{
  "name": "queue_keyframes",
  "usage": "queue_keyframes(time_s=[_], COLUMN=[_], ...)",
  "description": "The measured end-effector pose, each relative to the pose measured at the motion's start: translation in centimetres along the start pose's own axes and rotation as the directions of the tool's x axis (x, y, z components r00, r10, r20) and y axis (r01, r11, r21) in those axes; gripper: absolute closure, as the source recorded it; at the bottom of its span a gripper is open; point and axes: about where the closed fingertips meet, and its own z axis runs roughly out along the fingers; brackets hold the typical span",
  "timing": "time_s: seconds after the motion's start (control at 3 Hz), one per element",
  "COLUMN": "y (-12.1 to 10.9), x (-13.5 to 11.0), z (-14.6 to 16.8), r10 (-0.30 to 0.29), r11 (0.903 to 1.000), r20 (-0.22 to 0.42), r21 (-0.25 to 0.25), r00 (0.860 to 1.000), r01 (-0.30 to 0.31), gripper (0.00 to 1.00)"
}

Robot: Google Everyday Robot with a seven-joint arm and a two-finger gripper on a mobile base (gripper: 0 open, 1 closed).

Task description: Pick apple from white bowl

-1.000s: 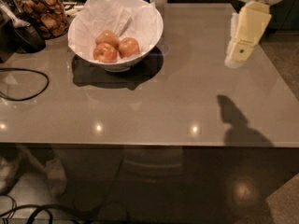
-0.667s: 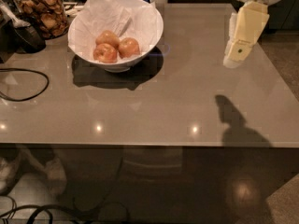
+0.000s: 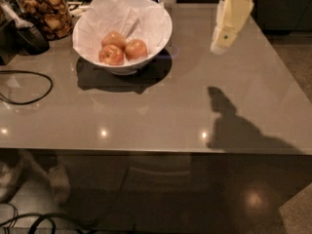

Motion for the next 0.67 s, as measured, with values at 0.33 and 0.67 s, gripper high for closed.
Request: queue_keyframes(time_s=[0.33, 0.67], y=[-3.0, -3.9], x=[-3.3, -4.3], z=[1.5, 1.2], r10=[-0.036, -0.042], r11=[0.9993, 0.9987], r20=[0.018, 0.043], r21=[-0.003, 0.029], r00=[0.999, 0.998], r01=[0.036, 0.041], gripper=[0.0, 0.0])
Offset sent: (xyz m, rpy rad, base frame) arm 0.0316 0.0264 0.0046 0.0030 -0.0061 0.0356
